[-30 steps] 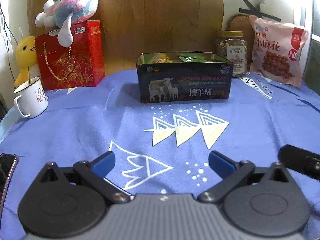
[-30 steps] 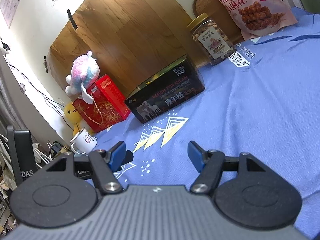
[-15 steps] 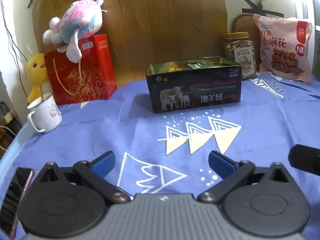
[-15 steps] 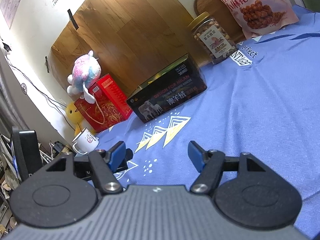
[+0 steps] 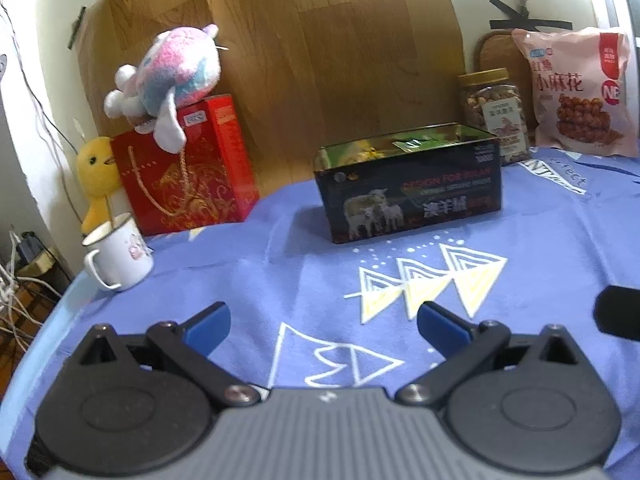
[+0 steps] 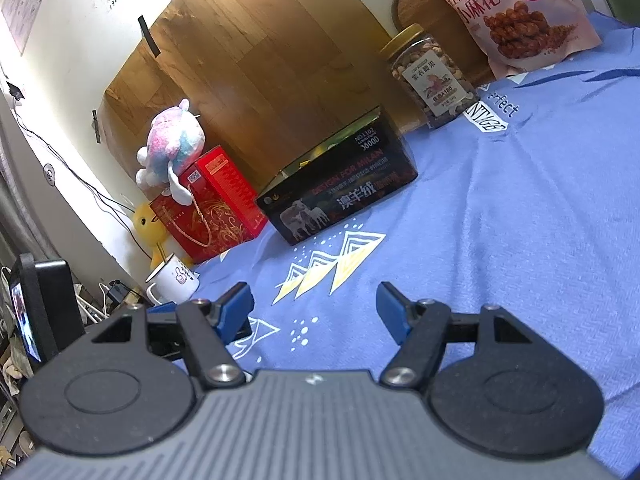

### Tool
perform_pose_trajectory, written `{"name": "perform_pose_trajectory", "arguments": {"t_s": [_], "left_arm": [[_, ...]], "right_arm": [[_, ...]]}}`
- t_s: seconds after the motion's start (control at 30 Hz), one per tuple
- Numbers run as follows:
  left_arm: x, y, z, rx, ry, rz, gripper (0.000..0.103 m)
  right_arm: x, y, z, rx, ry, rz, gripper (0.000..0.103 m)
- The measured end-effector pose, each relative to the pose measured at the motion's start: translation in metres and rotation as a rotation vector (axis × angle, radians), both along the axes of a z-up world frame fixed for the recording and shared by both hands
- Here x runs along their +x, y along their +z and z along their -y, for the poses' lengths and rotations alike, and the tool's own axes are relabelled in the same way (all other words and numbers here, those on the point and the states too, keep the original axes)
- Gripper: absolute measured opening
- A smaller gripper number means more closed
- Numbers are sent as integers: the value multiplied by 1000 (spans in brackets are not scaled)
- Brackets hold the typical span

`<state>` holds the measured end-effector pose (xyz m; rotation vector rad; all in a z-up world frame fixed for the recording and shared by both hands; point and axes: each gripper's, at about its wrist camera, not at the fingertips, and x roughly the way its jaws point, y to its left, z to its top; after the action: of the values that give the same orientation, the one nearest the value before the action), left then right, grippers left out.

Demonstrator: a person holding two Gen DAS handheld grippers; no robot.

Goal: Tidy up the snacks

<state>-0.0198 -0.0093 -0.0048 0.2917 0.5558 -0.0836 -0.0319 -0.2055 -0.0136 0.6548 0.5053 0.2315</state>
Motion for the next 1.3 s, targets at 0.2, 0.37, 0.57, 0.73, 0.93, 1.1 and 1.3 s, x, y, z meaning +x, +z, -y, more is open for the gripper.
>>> {"name": "perform_pose_trajectory", "arguments": {"t_s": [0.2, 0.37, 0.57, 0.73, 0.93, 1.1, 1.3], "left_arm": [[3, 5, -6, 17, 51, 44, 103], [3, 4, -11, -36, 71, 50, 103], [3, 1, -4, -138, 10, -32, 103], [-4, 4, 9, -77, 10, 8, 103], [-4, 5, 7, -53, 48, 7, 103], [-3, 3, 8, -13, 75, 26, 103], [-2, -2, 16, -10, 37, -62, 103]], "right_arm": [[0, 1, 0, -3, 6, 0, 72], [-1, -1, 0, -18, -6, -7, 72], [-16, 3, 10, -68, -60, 2, 72], [-24, 9, 12, -126, -84, 32, 72], [-23, 7, 12, -139, -92, 35, 78], [-23, 4, 10, -130, -91, 21, 78], [-23, 3, 12, -116, -99, 22, 80]]}}
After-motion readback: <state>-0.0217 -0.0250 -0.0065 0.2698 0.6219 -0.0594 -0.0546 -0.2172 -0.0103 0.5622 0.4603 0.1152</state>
